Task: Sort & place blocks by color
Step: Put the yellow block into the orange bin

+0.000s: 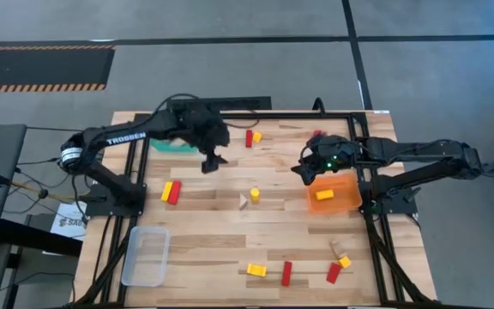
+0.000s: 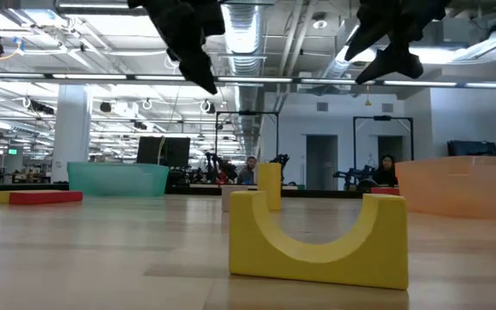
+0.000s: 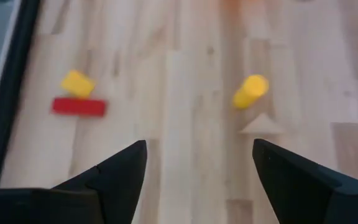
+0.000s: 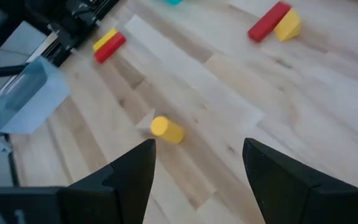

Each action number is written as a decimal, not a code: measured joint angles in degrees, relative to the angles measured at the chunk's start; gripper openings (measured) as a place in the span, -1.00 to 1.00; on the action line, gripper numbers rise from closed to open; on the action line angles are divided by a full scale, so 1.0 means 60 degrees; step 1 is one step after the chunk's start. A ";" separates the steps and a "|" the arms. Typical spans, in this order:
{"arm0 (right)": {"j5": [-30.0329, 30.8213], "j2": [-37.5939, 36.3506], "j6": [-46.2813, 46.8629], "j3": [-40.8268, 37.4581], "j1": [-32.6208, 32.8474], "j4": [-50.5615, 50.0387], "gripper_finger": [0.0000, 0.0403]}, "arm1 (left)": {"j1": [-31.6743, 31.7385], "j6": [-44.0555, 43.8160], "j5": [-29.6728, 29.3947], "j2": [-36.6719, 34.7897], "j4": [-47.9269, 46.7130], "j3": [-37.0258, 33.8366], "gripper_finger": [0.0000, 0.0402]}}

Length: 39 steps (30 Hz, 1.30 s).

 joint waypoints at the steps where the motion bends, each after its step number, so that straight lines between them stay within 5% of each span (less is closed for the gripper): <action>1: -0.0025 0.0000 0.0100 0.0000 0.0100 0.0000 0.31 | -0.0116 -0.0072 0.0110 -0.0016 0.0015 0.0000 0.38; 7: -0.0013 0.0000 0.0464 0.0000 0.0880 -0.0398 0.31 | -0.0188 -0.0776 0.0808 -0.0073 0.0100 0.0002 0.29; 24: 0.0044 0.0000 0.3806 0.0000 0.3249 -0.2848 0.31 | -0.1203 -0.1249 0.0143 0.0571 0.3027 -0.0105 -0.04; 32: 0.0535 -0.0004 0.5321 0.0000 0.4508 -0.3344 0.31 | -0.1431 -0.2543 -0.0303 -0.1469 0.4290 -0.2905 -0.27; 39: 0.0005 0.0108 0.7745 -0.0130 0.5653 -0.3520 0.31 | -0.1936 -0.3203 -0.0893 -0.2713 0.6106 -0.4895 -0.34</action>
